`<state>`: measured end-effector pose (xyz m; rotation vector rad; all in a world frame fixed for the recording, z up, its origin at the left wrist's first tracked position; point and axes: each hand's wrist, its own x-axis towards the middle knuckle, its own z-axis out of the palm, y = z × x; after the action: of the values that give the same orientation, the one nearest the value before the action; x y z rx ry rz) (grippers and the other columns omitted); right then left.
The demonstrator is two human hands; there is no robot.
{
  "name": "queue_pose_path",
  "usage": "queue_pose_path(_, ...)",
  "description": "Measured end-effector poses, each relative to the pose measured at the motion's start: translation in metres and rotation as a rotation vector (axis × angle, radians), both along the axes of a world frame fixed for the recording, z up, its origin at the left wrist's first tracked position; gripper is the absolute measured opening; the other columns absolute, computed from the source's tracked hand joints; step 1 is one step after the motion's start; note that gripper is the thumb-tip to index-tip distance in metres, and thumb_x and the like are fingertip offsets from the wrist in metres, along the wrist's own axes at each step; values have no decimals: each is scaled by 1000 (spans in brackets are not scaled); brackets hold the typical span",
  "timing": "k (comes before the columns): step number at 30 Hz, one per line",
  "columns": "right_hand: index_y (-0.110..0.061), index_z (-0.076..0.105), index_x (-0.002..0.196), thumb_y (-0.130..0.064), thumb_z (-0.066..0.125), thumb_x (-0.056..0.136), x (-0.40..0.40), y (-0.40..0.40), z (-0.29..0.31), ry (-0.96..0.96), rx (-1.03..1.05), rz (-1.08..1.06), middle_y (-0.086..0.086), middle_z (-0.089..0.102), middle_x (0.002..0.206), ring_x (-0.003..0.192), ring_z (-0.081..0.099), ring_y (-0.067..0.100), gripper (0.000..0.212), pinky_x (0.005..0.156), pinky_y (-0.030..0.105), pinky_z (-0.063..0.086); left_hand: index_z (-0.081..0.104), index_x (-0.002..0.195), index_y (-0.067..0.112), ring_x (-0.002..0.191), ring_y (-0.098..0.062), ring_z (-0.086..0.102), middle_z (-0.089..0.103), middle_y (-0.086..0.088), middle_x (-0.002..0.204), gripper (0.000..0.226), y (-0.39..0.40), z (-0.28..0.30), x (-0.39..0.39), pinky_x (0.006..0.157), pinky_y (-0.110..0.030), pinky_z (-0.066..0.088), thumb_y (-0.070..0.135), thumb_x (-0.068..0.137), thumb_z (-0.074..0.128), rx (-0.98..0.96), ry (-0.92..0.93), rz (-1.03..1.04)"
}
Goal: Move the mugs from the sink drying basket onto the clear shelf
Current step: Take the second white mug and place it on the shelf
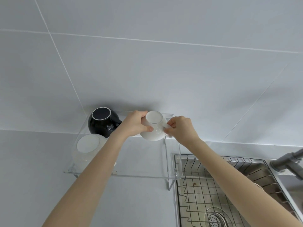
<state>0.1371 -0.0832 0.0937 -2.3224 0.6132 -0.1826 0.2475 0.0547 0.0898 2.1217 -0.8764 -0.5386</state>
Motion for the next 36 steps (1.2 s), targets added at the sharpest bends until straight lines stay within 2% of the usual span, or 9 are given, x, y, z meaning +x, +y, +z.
queue_pose_path(2, 1, 64, 99, -10, 68, 76, -4, 0, 4, 39, -1, 39, 19, 68, 104, 99, 62, 32, 26, 89, 43, 52, 59, 105, 9, 99, -27, 59, 66, -14, 106, 39, 0, 1, -5, 82, -31, 44, 15, 69, 73, 24, -16, 22)
queue_pose_path(4, -3, 56, 117, -16, 68, 79, -17, -6, 13, 20, 34, 42, 16, 62, 118, 109, 58, 27, 42, 96, 35, 47, 49, 123, 9, 123, -31, 48, 56, -13, 129, 55, -2, 4, -16, 99, -35, 38, 15, 73, 70, 63, -103, 58)
queue_pose_path(7, -9, 51, 124, -16, 63, 84, -53, -25, 33, -122, 104, -38, 15, 61, 122, 108, 58, 20, 42, 92, 24, 41, 22, 142, 6, 142, -22, 25, 26, -10, 154, 77, -12, 18, -47, 108, -23, 19, 16, 79, 66, 41, -274, 92)
queue_pose_path(12, -8, 59, 113, -15, 62, 84, -129, -65, 29, -206, 128, -232, 12, 66, 113, 96, 58, 15, 30, 87, 24, 41, 35, 138, 7, 137, -18, 35, 37, -8, 149, 65, -61, 27, -118, 106, -17, 19, 21, 81, 64, -117, -278, -67)
queue_pose_path(19, -7, 60, 112, -22, 63, 83, -221, -111, -39, -42, 181, -506, 12, 67, 113, 91, 55, 17, 33, 82, 27, 38, 36, 139, 12, 133, -23, 41, 42, -8, 146, 60, -123, -28, -199, 106, -25, 29, 25, 85, 59, 41, -27, -318)
queue_pose_path(23, -8, 60, 110, -21, 62, 82, -262, -124, -89, 60, 251, -690, 11, 66, 112, 84, 59, 22, 31, 73, 27, 43, 33, 140, 15, 90, -23, 65, 41, -7, 146, 61, -148, -61, -220, 89, -23, 40, 24, 85, 59, 131, 19, -398)
queue_pose_path(27, -4, 57, 110, -20, 65, 80, -282, -130, -128, 167, 283, -786, 14, 65, 106, 87, 55, 23, 35, 73, 28, 39, 31, 141, 12, 129, -22, 45, 37, -9, 149, 67, -179, -95, -237, 107, -29, 31, 19, 82, 63, 216, 80, -455)
queue_pose_path(31, -3, 60, 97, -21, 71, 73, -290, -132, -146, 240, 280, -810, 6, 61, 79, 61, 49, 9, 32, 50, 22, 34, 32, 140, 12, 135, -20, 36, 40, -8, 147, 72, -204, -128, -258, 110, -27, 25, 17, 78, 68, 241, 114, -513)
queue_pose_path(36, -6, 62, 81, -28, 76, 66, -297, -142, -167, 318, 233, -811, 9, 64, 83, 73, 57, 23, 30, 54, 27, 40, 26, 142, 12, 138, -20, 31, 33, -6, 150, 78, -233, -163, -271, 110, -25, 21, 18, 77, 68, 265, 121, -544)
